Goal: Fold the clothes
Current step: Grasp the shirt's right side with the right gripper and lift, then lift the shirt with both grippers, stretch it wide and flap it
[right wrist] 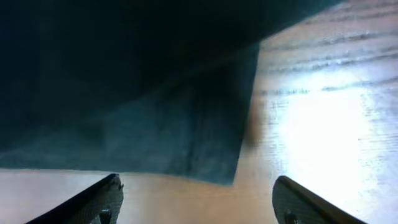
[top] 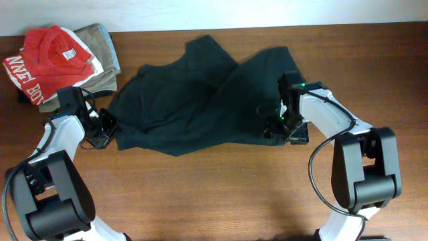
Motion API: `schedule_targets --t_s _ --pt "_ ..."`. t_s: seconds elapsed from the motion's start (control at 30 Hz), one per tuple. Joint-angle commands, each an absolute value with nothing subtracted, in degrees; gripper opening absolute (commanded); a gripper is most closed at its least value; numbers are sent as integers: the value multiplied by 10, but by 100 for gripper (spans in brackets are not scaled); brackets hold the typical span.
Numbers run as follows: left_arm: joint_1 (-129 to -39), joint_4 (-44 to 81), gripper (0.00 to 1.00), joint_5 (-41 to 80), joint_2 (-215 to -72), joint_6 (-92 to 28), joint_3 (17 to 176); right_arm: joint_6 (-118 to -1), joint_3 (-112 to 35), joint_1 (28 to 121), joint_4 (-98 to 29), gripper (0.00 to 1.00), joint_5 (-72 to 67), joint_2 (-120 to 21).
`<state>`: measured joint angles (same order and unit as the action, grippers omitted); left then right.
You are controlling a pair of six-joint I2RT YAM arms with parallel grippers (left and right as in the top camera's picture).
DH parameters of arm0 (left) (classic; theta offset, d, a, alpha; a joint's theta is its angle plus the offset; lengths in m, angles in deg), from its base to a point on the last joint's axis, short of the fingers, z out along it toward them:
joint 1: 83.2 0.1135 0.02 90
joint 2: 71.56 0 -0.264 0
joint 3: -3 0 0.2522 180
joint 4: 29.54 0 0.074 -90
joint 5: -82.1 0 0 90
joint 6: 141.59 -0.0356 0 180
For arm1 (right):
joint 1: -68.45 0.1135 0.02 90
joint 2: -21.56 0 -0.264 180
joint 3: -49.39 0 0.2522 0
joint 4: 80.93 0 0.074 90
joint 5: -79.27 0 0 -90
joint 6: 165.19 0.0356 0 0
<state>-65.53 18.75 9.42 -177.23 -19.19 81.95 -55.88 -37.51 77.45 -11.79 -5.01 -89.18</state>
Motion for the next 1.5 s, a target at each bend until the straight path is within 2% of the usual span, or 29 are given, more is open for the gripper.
schedule_targets --t_s 0.0,0.07,0.13,0.17,0.23,0.27,0.43,0.53,0.7,0.83,1.17,1.47 --pt "-657 188 1 88 -1781 -191 826 -545 -326 775 -160 75 -67 -889" --pt "-657 188 1 88 -1781 -191 826 -545 -314 774 -176 72 -67 -889" --pt "-657 188 1 88 -1781 -191 826 -545 -313 775 -183 63 -67 -889" --pt "-657 188 1 88 -1781 -191 826 -545 -313 774 -188 53 -67 -889" --pt "-657 188 1 88 -1781 -191 826 -533 -313 774 -195 6 -71 -889" --pt "-657 188 1 88 -1781 -191 826 -523 -313 774 -196 4 -73 -889" --pt "-657 190 1 137 -1776 -192 828 -505 -344 771 -171 4 -75 -877" --pt "-657 195 1 193 -1742 -248 842 -504 -399 758 -118 4 -76 -840" --pt "-657 214 1 184 -1611 -256 854 -505 -485 723 -39 4 -86 -745" --pt "-657 212 1 120 -1489 -256 855 -514 -532 688 2 4 -102 -661" --pt "-657 216 1 92 -1310 -256 859 -514 -563 657 25 4 -106 -489" --pt "-657 372 1 92 -1248 -256 1030 -537 -759 657 133 4 -122 -448"
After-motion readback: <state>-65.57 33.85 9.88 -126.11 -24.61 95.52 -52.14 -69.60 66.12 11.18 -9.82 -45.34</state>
